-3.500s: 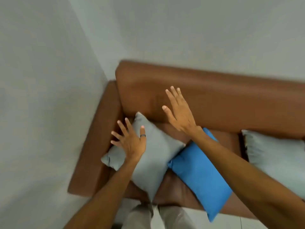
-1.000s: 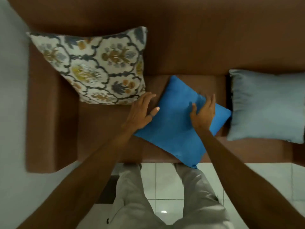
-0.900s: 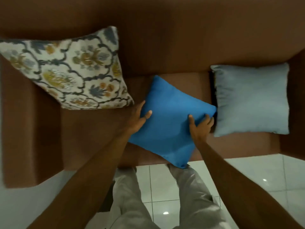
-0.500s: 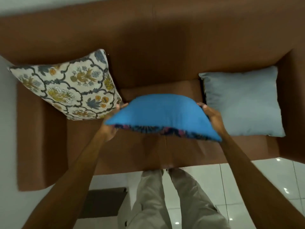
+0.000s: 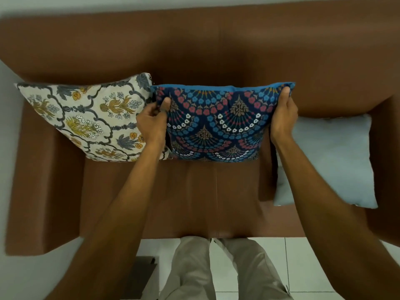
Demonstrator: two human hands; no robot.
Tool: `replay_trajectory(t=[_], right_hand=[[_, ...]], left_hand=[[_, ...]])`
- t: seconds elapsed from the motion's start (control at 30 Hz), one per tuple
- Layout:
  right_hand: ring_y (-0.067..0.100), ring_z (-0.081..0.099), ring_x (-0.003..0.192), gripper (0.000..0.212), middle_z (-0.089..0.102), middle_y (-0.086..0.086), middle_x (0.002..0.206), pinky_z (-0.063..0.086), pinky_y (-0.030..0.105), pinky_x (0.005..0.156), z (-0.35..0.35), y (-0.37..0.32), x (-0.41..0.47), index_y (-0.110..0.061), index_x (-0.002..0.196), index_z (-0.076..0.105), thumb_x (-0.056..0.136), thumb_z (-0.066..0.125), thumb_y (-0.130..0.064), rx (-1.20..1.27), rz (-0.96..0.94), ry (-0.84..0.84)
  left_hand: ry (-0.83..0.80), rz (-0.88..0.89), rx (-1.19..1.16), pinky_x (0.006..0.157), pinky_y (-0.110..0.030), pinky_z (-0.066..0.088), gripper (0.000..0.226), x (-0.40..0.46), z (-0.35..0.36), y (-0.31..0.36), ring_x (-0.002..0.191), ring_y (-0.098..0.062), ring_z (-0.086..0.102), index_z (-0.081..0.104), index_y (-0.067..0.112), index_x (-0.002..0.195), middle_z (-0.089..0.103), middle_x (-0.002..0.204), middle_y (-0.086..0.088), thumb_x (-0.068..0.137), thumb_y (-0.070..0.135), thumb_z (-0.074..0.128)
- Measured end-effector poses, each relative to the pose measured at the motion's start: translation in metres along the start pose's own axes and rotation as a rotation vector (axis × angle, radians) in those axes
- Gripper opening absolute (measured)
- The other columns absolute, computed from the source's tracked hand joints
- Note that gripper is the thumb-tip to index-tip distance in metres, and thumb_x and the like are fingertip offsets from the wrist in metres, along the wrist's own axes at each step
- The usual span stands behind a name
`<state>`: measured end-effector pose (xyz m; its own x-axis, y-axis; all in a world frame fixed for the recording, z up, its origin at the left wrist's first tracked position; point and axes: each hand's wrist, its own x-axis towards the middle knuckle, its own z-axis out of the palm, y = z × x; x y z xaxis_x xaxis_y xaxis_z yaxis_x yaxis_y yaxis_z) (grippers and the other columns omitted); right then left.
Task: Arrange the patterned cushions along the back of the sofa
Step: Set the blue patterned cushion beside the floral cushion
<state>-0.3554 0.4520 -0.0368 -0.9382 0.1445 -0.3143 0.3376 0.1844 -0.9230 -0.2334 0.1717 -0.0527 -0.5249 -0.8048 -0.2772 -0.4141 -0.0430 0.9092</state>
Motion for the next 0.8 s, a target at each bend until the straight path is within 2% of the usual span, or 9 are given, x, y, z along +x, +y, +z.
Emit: replay_trajectory(t=[0.1, 0.2, 0.3, 0.37, 0.53, 0.6, 0.67, 0.73, 0.8], right_hand=[[0.010, 0.065, 0.102, 0.042, 0.073, 0.003, 0.109, 0.057, 0.040, 0.101, 0.015, 0.005, 0.025, -0.013, 0.110, 0.070, 0.115, 0.039, -0.041, -0.134, -0.102, 0.040], [0.023, 0.053, 0.136, 0.044, 0.059, 0.021, 0.147, 0.040, 0.025, 0.118, 0.028, 0.028, 0.017, -0.001, 0.145, 0.055, 0.111, 0.047, -0.029, -0.330, -0.432, 0.295], [0.038, 0.038, 0.154, 0.055, 0.045, 0.021, 0.164, 0.030, 0.054, 0.126, 0.037, 0.064, -0.015, -0.011, 0.156, 0.047, 0.109, 0.050, -0.039, -0.853, -0.986, 0.004], [0.038, 0.032, 0.159, 0.058, 0.039, 0.016, 0.170, 0.024, 0.065, 0.129, 0.040, 0.083, -0.011, -0.021, 0.163, 0.040, 0.111, 0.047, -0.046, -1.051, -1.090, -0.200], [0.042, 0.025, 0.162, 0.063, 0.030, 0.015, 0.174, 0.014, 0.072, 0.129, 0.028, 0.070, 0.049, -0.024, 0.166, 0.032, 0.112, 0.033, -0.055, -1.046, -0.821, -0.068], [0.043, 0.021, 0.163, 0.065, 0.027, 0.017, 0.175, 0.013, 0.070, 0.130, 0.005, 0.056, 0.066, -0.021, 0.167, 0.029, 0.112, 0.025, -0.056, -0.945, -0.751, -0.069], [0.041, 0.019, 0.163, 0.064, 0.026, 0.017, 0.175, 0.013, 0.066, 0.131, -0.029, 0.055, 0.080, -0.020, 0.166, 0.029, 0.113, 0.024, -0.053, -0.879, -0.767, -0.094], [0.038, 0.021, 0.164, 0.060, 0.026, 0.015, 0.176, 0.016, 0.062, 0.132, -0.077, 0.067, 0.094, -0.020, 0.166, 0.031, 0.114, 0.026, -0.049, -0.857, -0.734, -0.093], [0.035, 0.024, 0.164, 0.059, 0.027, 0.012, 0.176, 0.016, 0.062, 0.132, -0.140, 0.093, 0.104, -0.019, 0.166, 0.032, 0.114, 0.030, -0.046, -0.898, -0.563, -0.048]], left_hand=[[0.100, 0.037, 0.042, 0.083, -0.037, 0.064, 0.040, 0.014, 0.008, -0.009, 0.080, 0.007, 0.068, 0.078, 0.014, 0.118, 0.076, 0.094, 0.012, 0.096, 0.047, 0.074], [0.243, 0.328, 0.176, 0.104, -0.017, 0.053, 0.047, -0.012, 0.028, -0.029, 0.121, 0.011, 0.056, 0.055, 0.004, 0.147, 0.060, 0.140, -0.015, 0.108, 0.029, 0.059], [0.157, 0.662, 0.490, 0.127, -0.047, 0.036, 0.058, -0.047, 0.055, -0.063, 0.151, -0.036, 0.043, 0.046, 0.001, 0.154, 0.042, 0.160, -0.030, 0.106, 0.029, 0.061], [0.041, 0.757, 0.723, 0.133, -0.057, 0.016, 0.066, -0.043, 0.068, -0.075, 0.158, -0.048, 0.027, 0.040, 0.007, 0.160, 0.033, 0.168, -0.029, 0.107, 0.040, 0.059], [0.260, 0.586, 0.806, 0.133, -0.057, 0.005, 0.080, -0.004, 0.088, -0.050, 0.161, -0.050, 0.018, 0.029, 0.010, 0.166, 0.024, 0.173, -0.028, 0.108, 0.064, 0.031], [0.359, 0.518, 0.725, 0.134, -0.045, -0.003, 0.080, -0.015, 0.100, -0.035, 0.160, -0.052, 0.019, 0.031, 0.005, 0.164, 0.024, 0.171, -0.032, 0.108, 0.062, 0.032], [0.386, 0.656, 0.693, 0.136, -0.050, 0.006, 0.071, -0.048, 0.119, -0.035, 0.156, -0.056, 0.025, 0.037, 0.001, 0.161, 0.030, 0.166, -0.037, 0.110, 0.050, 0.043], [0.193, 0.824, 0.615, 0.131, -0.059, 0.025, 0.060, -0.100, 0.147, -0.051, 0.153, -0.058, 0.030, 0.043, -0.002, 0.156, 0.032, 0.163, -0.037, 0.109, 0.035, 0.052], [-0.125, 0.732, 0.490, 0.129, -0.048, 0.033, 0.054, -0.166, 0.181, -0.074, 0.156, -0.045, 0.033, 0.045, 0.002, 0.153, 0.032, 0.164, -0.029, 0.109, 0.030, 0.056]])
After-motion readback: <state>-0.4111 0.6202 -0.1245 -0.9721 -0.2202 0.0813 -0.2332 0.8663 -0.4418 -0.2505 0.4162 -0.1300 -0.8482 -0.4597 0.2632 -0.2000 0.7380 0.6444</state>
